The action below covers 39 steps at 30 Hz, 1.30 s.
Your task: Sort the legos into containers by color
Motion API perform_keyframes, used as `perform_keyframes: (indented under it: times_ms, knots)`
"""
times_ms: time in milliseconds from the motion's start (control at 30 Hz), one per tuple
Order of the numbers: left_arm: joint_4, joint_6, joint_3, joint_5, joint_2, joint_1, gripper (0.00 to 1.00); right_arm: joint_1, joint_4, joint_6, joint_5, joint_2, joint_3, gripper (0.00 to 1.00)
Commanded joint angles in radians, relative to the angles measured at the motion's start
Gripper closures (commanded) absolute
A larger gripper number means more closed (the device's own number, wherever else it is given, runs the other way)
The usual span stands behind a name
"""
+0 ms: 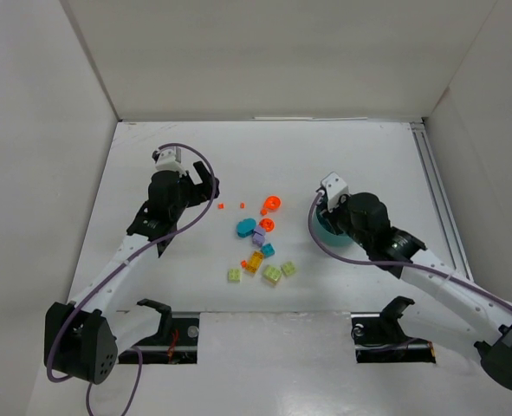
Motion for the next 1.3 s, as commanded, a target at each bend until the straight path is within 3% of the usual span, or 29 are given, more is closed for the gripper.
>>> perform_keyframes:
  times_ms: [0,333,500,1033,1200,1267]
  knots:
    - [0.043,-0.022,0.005,0.02,-0.02,-0.001,0.0,0.03,0.094,0.055,0.109,0.001,-0.015,0.83]
    - [0.043,-0.022,0.005,0.029,0.003,-0.001,0.0,0.07,0.125,0.066,0.224,0.063,-0.024,0.83]
    - [0.043,-0.022,0.005,0.042,0.014,-0.001,0.0,0.079,0.125,0.066,0.266,0.083,-0.035,0.78]
    - [0.024,-0.022,0.005,0.1,0.055,-0.001,0.0,0.088,0.134,0.048,0.226,0.066,-0.044,0.44]
    - [0.015,-0.003,0.005,0.112,0.055,-0.04,0.0,0.098,0.134,0.008,0.143,0.034,-0.034,0.42]
    - [-0.006,0.007,0.005,0.102,0.055,-0.068,0.0,0.098,0.122,-0.026,0.099,0.047,-0.009,0.36]
